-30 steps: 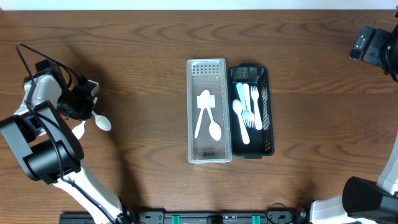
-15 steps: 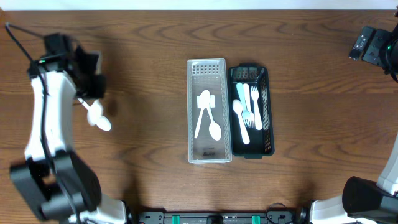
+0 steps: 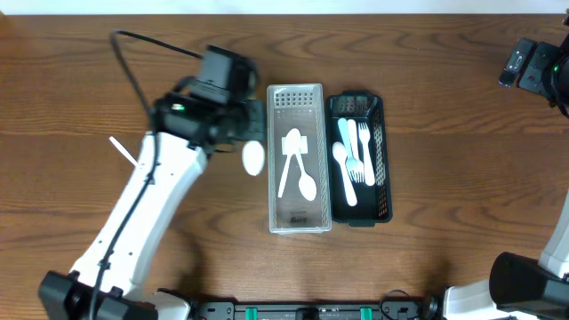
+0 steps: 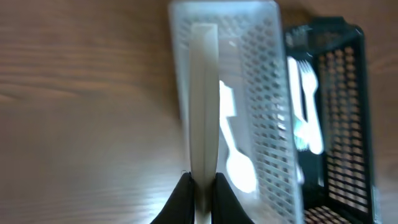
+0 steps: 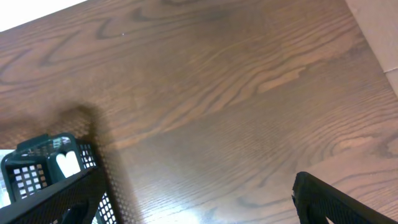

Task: Pack container
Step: 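Drop the third spoon into the white basket with the left gripper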

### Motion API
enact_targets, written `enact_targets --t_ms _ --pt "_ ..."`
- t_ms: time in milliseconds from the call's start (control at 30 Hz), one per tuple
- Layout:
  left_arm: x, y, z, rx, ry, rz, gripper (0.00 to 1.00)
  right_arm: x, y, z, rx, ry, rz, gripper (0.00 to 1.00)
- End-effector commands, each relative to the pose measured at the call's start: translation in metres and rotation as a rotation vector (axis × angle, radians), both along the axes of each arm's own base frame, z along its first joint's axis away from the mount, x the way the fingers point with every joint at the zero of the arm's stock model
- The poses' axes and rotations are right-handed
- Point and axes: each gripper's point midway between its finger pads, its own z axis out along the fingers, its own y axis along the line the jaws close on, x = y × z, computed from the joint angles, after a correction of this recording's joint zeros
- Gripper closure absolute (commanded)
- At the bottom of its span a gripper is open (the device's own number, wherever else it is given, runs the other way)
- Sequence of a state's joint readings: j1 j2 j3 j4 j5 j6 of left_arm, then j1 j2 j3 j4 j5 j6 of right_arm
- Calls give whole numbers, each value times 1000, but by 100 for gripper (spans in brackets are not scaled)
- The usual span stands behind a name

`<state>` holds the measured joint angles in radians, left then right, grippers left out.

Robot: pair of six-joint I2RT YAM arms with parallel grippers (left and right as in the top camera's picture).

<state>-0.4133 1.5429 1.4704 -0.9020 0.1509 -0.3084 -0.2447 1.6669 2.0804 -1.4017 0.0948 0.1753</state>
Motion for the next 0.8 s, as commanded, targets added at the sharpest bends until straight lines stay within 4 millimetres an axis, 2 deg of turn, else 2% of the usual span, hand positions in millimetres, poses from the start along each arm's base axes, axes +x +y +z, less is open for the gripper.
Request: enact_targets --t_ms 0,133,233,400,567,667,700,733,767 --pt "-5 -26 -14 -18 51 14 94 -1 -3 -2 2 4 -17 1" --pt "-13 -53 -40 15 106 -57 94 -1 -3 -2 -5 8 -8 1" --pt "-20 -68 -68 56 170 -95 94 -2 -3 -2 -11 16 5 1" --pt "-27 -80 -115 120 266 -128 94 -2 -3 -2 -10 17 5 1" --pt "-28 -80 -151 166 338 -128 94 -3 -2 -3 -9 22 5 1" --pt "-28 -80 -159 178 350 -136 94 -3 -2 -3 -9 22 5 1" --pt "-28 -80 -159 181 341 -157 88 -3 -2 -3 -9 22 5 1" --pt "-26 -81 -157 185 323 -188 78 -3 -2 -3 -9 22 5 1" --pt "-24 -80 -154 194 307 -209 75 -3 -2 -3 -9 22 5 1"
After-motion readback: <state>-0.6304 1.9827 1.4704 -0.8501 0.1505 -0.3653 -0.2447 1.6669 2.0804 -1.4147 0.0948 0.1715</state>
